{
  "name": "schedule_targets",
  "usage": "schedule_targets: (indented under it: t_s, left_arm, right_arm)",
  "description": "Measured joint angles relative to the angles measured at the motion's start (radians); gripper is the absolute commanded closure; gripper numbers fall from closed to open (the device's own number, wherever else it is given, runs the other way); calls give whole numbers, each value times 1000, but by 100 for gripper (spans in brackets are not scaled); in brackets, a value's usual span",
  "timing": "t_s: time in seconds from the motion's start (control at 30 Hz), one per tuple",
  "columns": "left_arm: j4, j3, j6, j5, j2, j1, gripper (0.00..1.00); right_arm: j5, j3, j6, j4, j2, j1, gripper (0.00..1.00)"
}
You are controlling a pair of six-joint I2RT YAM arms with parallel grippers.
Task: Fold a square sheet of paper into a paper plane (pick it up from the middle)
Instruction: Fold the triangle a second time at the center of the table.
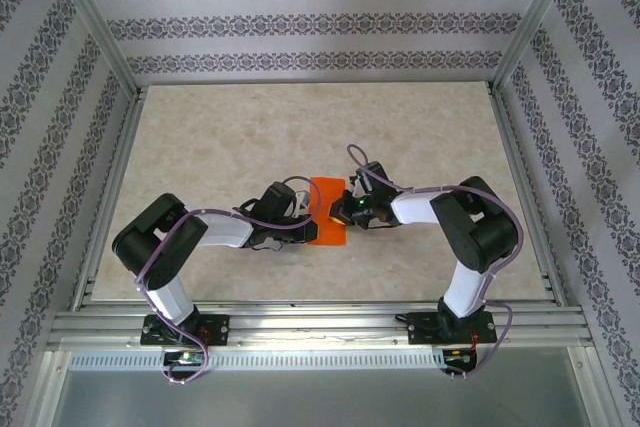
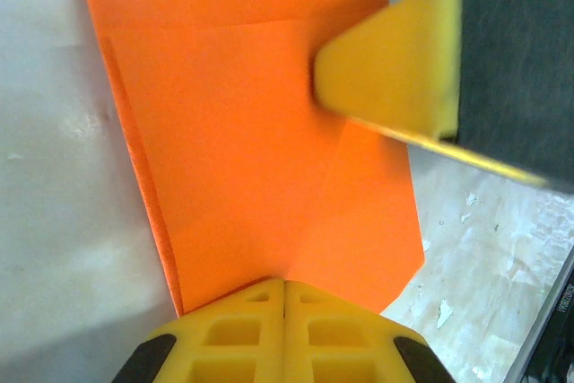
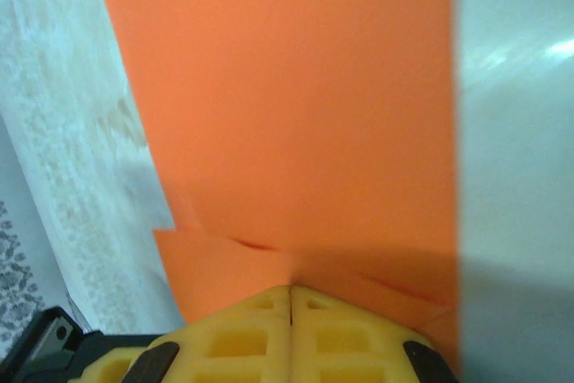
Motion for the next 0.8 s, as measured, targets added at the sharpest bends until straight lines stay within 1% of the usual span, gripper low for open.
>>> schedule_targets:
  t_s: [0.2,0.43,0.53,0.6,0.7,0.8]
  left_arm:
    - [0,0,2,0,0,0,100]
    - [0,0,3,1,0,0,100]
    - [0,0,3,0,0,0,100]
    - [0,0,3,0,0,0,100]
    - [0,0,2,0,0,0,100]
    - [0,0,3,0,0,0,100]
  right_arm:
    - [0,-6,0,8,0,-66,100]
    - [32,-12,-24,-8,-38,-100,100]
    - [45,-12,-46,-23,-90,-85,100]
    - [45,-11,-56,-19,-120,-57,100]
    - [31,0,-61,-19,-116,-10,100]
    - [26,2,-58,-19,-87,18,100]
